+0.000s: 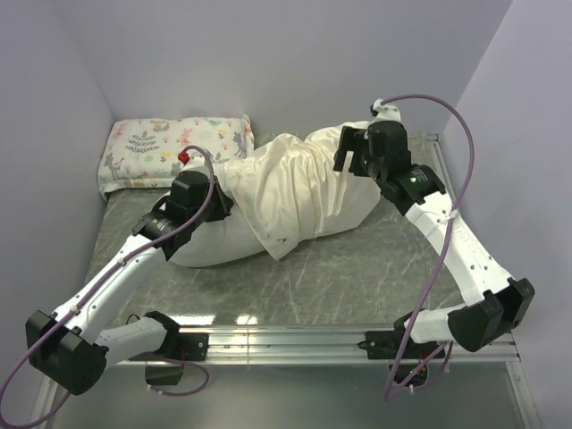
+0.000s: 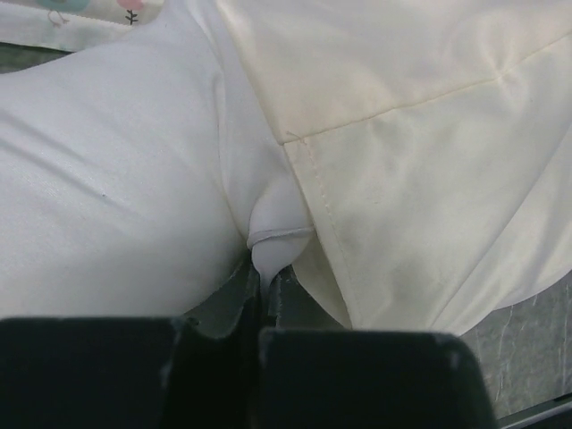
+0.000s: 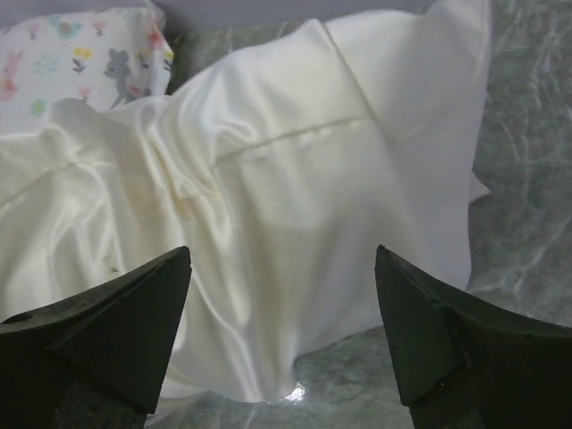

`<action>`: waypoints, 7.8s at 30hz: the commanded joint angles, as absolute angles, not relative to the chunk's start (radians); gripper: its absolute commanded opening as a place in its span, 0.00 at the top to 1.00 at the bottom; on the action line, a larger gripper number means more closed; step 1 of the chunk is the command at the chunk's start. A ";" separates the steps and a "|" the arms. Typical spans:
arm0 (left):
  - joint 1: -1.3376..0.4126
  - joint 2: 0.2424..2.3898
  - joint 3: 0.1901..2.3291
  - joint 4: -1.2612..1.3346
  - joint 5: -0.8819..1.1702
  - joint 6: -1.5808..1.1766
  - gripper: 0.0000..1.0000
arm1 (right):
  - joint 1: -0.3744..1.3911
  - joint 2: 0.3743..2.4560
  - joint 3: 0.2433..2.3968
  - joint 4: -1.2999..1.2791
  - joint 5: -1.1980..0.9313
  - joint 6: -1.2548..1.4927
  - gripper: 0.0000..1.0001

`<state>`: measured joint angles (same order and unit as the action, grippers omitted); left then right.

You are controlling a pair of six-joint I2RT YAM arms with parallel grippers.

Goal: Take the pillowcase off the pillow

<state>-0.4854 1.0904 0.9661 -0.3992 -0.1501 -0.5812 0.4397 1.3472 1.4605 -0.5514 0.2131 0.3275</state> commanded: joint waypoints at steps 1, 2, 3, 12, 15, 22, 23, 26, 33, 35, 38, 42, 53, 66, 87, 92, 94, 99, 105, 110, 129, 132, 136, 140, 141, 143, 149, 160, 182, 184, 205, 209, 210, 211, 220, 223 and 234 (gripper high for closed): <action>-0.468 1.089 0.988 -0.618 -0.221 -0.522 1.00 | 0.440 1.368 1.404 -0.538 0.284 0.299 0.08; -0.466 1.085 0.999 -0.620 -0.219 -0.519 1.00 | 0.442 1.391 1.423 -0.555 0.282 0.299 0.08; -0.468 1.080 1.000 -0.630 -0.221 -0.515 1.00 | 0.442 1.413 1.457 -0.574 0.275 0.301 0.08; -0.450 1.002 1.002 -0.658 -0.351 -0.534 1.00 | 0.356 1.557 1.582 -0.630 0.380 0.345 0.90; -0.368 0.951 1.022 -0.667 -0.391 -0.552 1.00 | 0.264 1.511 1.572 -0.632 0.335 0.379 1.00; 0.094 0.914 1.182 -0.664 -0.223 -0.491 1.00 | 0.032 1.427 1.533 -0.652 0.258 0.465 1.00; 0.138 0.923 1.218 -0.664 -0.194 -0.483 1.00 | 0.005 1.416 1.523 -0.650 0.249 0.474 1.00; 0.209 0.971 1.256 -0.680 -0.146 -0.477 1.00 | -0.055 1.388 1.485 -0.627 0.183 0.494 1.00; 0.210 1.048 1.175 -0.592 0.035 -0.497 1.00 | 0.039 1.410 1.439 -0.577 0.107 0.469 1.00; 0.209 1.057 1.146 -0.574 0.037 -0.486 1.00 | 0.067 1.396 1.427 -0.571 0.138 0.462 1.00; 0.209 1.068 1.123 -0.565 0.057 -0.482 1.00 | 0.145 1.379 1.411 -0.557 0.106 0.431 0.63; 0.201 1.092 1.103 -0.546 0.063 -0.485 1.00 | 0.314 1.257 1.338 -0.490 0.114 0.382 0.23; 0.152 1.123 1.080 -0.522 0.043 -0.480 1.00 | 0.819 1.336 1.164 -0.226 0.142 0.445 0.13; 0.149 1.111 1.075 -0.525 0.023 -0.463 1.00 | 0.867 1.547 1.095 -0.153 0.375 0.561 0.87; 0.155 1.124 1.157 -0.552 -0.035 -0.469 1.00 | 0.161 1.164 1.120 -0.451 0.338 0.514 1.00; 0.156 1.141 1.170 -0.545 0.015 -0.456 1.00 | 0.143 1.105 1.175 -0.477 0.285 0.505 1.00; 0.137 1.153 1.207 -0.555 0.045 -0.445 0.98 | 0.144 1.095 1.189 -0.492 0.275 0.497 1.00; -0.033 1.184 1.323 -0.592 0.003 -0.413 0.45 | 0.170 1.051 1.177 -0.509 0.238 0.482 1.00; -0.453 1.244 1.439 -0.630 -0.241 -0.434 0.13 | 0.326 1.065 1.143 -0.511 0.314 0.492 1.00; -0.773 1.349 1.402 -0.582 -0.370 -0.465 0.01 | 0.400 1.101 1.143 -0.502 0.344 0.506 1.00; -0.890 1.646 1.307 -0.580 -0.630 -0.600 1.00 | 0.381 1.118 1.144 -0.526 0.368 0.462 1.00; -0.775 1.456 1.185 -0.519 -0.537 -0.617 1.00 | 0.327 1.100 1.141 -0.523 0.325 0.449 1.00; -0.648 1.249 1.143 -0.525 -0.488 -0.612 1.00 | 0.200 1.085 1.144 -0.531 0.270 0.439 1.00; -0.580 1.164 1.160 -0.566 -0.482 -0.604 1.00 | 0.141 1.072 1.158 -0.538 0.233 0.431 1.00; -0.574 1.155 1.164 -0.571 -0.477 -0.606 1.00 | 0.140 1.072 1.166 -0.540 0.227 0.431 1.00; -0.562 1.144 1.176 -0.578 -0.482 -0.604 1.00 | 0.132 1.075 1.173 -0.546 0.225 0.433 1.00; -0.453 1.069 1.183 -0.578 -0.413 -0.603 1.00 | 0.086 1.086 1.167 -0.552 0.213 0.426 1.00; -0.373 1.015 1.278 -0.614 -0.322 -0.592 1.00 | 0.015 1.120 1.040 -0.469 0.152 0.462 1.00; -0.374 1.011 1.319 -0.604 -0.218 -0.604 0.99 | 0.006 1.175 1.628 -0.739 0.265 0.471 1.00; -0.374 1.017 1.307 -0.595 -0.198 -0.606 0.99 | 0.005 1.177 1.681 -0.750 0.239 0.485 1.00; -0.618 1.210 1.111 -0.414 -0.209 -0.655 1.00 | 0.035 1.104 0.833 -0.290 0.146 0.591 1.00; -0.653 1.223 1.075 -0.394 -0.207 -0.655 0.96 | 0.044 1.088 0.738 -0.261 0.081 0.566 0.75; -0.661 1.220 1.069 -0.399 -0.216 -0.652 0.90 | 0.052 1.077 0.738 -0.271 0.095 0.548 0.62; -0.676 1.218 1.068 -0.402 -0.225 -0.650 0.81 | 0.060 1.062 0.739 -0.297 0.107 0.542 0.33; -0.729 1.088 1.121 -0.449 -0.281 -0.623 0.26 | 0.155 0.894 0.931 -0.483 0.138 0.488 0.04; -0.748 1.034 1.131 -0.486 -0.316 -0.615 0.26 | 0.328 0.896 0.998 -0.515 0.234 0.508 0.03; -0.753 0.848 1.002 -0.496 -0.362 -0.595 0.23 | 0.690 0.940 1.080 -0.500 0.400 0.565 0.01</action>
<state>-0.7490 0.8700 1.0412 -0.5026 -0.3389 -0.6167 0.6811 0.9516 1.0420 -0.5011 0.3237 0.5533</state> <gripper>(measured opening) 0.760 0.989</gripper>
